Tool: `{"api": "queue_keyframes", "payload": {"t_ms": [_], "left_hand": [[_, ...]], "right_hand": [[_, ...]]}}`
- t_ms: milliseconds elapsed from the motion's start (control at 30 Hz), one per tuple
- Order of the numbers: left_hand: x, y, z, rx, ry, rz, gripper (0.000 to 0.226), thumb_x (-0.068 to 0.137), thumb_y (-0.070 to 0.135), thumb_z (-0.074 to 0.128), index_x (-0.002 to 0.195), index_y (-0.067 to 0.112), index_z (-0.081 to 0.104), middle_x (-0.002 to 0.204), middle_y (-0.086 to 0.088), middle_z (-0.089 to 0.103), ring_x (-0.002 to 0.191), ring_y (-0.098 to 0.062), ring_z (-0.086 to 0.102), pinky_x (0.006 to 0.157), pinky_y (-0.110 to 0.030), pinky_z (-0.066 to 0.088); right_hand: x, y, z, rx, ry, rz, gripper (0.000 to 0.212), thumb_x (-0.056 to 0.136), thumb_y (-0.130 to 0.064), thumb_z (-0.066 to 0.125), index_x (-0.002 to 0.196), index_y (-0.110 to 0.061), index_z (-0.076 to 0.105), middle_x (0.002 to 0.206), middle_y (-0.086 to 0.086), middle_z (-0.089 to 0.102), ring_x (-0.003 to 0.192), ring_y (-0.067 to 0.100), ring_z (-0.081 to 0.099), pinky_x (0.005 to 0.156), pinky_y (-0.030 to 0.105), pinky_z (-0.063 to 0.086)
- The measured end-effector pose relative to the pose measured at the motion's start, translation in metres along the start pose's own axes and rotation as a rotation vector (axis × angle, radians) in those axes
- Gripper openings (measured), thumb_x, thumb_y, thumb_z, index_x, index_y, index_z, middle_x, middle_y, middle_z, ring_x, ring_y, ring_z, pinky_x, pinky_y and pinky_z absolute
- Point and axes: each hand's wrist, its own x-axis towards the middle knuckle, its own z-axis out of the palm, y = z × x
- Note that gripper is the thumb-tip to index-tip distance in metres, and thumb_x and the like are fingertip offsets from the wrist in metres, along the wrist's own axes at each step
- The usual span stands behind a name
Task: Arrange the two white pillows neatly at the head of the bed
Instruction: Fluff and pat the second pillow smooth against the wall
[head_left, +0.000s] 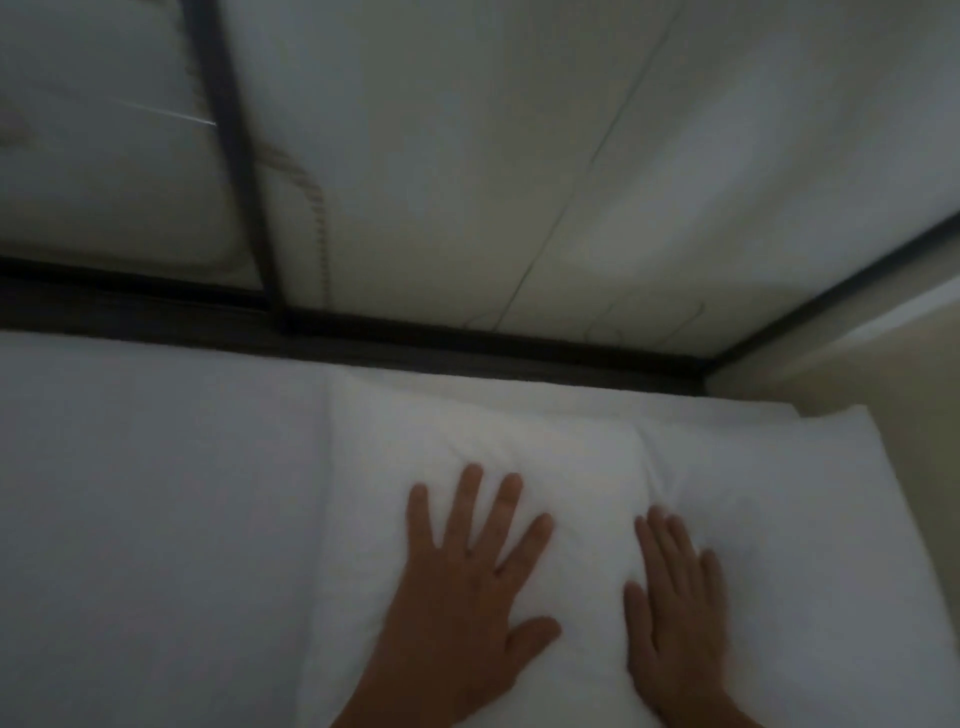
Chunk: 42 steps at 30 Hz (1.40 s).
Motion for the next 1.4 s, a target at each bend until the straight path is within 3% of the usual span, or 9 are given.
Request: {"api": "queue_keyframes", "payload": {"t_ms": [233,433,667,833,967,1033,1100,1233,1400], "left_hand": [[0.036,0.001,0.034,0.01,-0.106,-0.049,0.088,0.072,0.072,0.05,0.145,0.027,0.032,0.157,-0.014,0.023,0.142,-0.046,0.015,0.103,-0.079,0.004],[0.045,0.019,0.028,0.029,-0.265,-0.049,0.092,0.07,0.073,0.046,0.146,0.024,0.03,0.157,-0.017,0.022,0.141,-0.049,0.012,0.101,-0.081,0.001],[0.04,0.015,0.032,0.04,-0.24,0.003,0.091,0.073,0.074,0.042,0.147,0.022,0.029,0.157,-0.018,0.019,0.142,-0.048,0.007,0.101,-0.08,-0.002],[-0.017,-0.008,-0.014,0.026,-0.218,0.11,0.08,0.074,0.071,0.034,0.135,0.023,0.051,0.145,-0.016,0.045,0.134,-0.043,0.037,0.104,-0.069,0.011],[-0.089,-0.007,-0.045,0.113,-0.297,0.164,0.082,0.08,0.075,0.027,0.148,0.031,0.021,0.16,-0.011,0.009,0.146,-0.036,0.004,0.107,-0.068,-0.006],[-0.078,-0.004,-0.056,0.129,-0.208,0.14,0.073,0.081,0.068,0.032,0.137,0.024,0.048,0.149,-0.018,0.039,0.138,-0.044,0.03,0.104,-0.075,0.017],[-0.055,0.003,-0.06,0.07,-0.15,0.139,0.073,0.078,0.067,0.038,0.13,0.02,0.056,0.142,-0.02,0.048,0.131,-0.047,0.039,0.099,-0.076,0.024],[-0.01,0.001,-0.016,0.051,-0.059,0.115,0.096,0.062,0.089,0.038,0.139,0.032,0.045,0.15,-0.013,0.038,0.139,-0.041,0.026,0.101,-0.077,0.014],[0.011,-0.01,0.055,0.09,-0.115,0.069,0.105,0.059,0.092,0.036,0.143,0.03,0.036,0.154,-0.013,0.03,0.141,-0.042,0.021,0.103,-0.078,0.004]], "right_hand": [[0.038,0.024,0.045,-0.015,-0.133,-0.005,0.067,0.087,-0.033,0.034,0.151,-0.017,0.024,0.16,0.003,0.02,0.145,0.026,0.023,0.114,0.05,0.016],[0.044,0.04,0.054,0.022,-0.045,-0.02,0.063,0.09,-0.037,0.028,0.148,-0.014,0.032,0.156,0.009,0.028,0.144,0.028,0.024,0.114,0.051,0.017],[0.035,0.035,0.049,-0.034,-0.008,-0.002,0.061,0.091,-0.036,0.03,0.147,-0.012,0.035,0.157,0.008,0.027,0.145,0.026,0.022,0.116,0.047,0.013],[0.02,-0.013,0.021,-0.232,-0.061,0.132,0.059,0.092,-0.037,0.028,0.147,-0.015,0.033,0.153,0.01,0.036,0.142,0.025,0.031,0.114,0.049,0.021],[-0.018,-0.067,-0.019,-0.166,-0.15,0.242,0.055,0.097,-0.038,0.025,0.148,-0.017,0.03,0.155,0.004,0.032,0.144,0.021,0.025,0.114,0.047,0.017],[-0.02,-0.072,-0.03,-0.091,-0.122,0.243,0.058,0.098,-0.049,0.016,0.151,-0.027,0.02,0.159,-0.003,0.021,0.147,0.018,0.015,0.116,0.047,0.012],[-0.005,-0.049,-0.044,-0.072,-0.045,0.258,0.065,0.093,-0.063,0.005,0.151,-0.036,0.011,0.16,-0.008,0.009,0.147,0.017,0.004,0.116,0.047,0.007],[0.016,0.047,-0.048,-0.106,0.02,0.578,0.072,0.085,-0.072,-0.004,0.15,-0.041,0.001,0.161,-0.009,-0.005,0.147,0.016,-0.007,0.116,0.051,0.0],[0.03,0.069,0.016,-0.112,0.031,0.552,0.062,0.093,-0.066,0.005,0.15,-0.043,-0.001,0.16,-0.011,-0.005,0.147,0.014,-0.012,0.117,0.051,-0.002]]}}
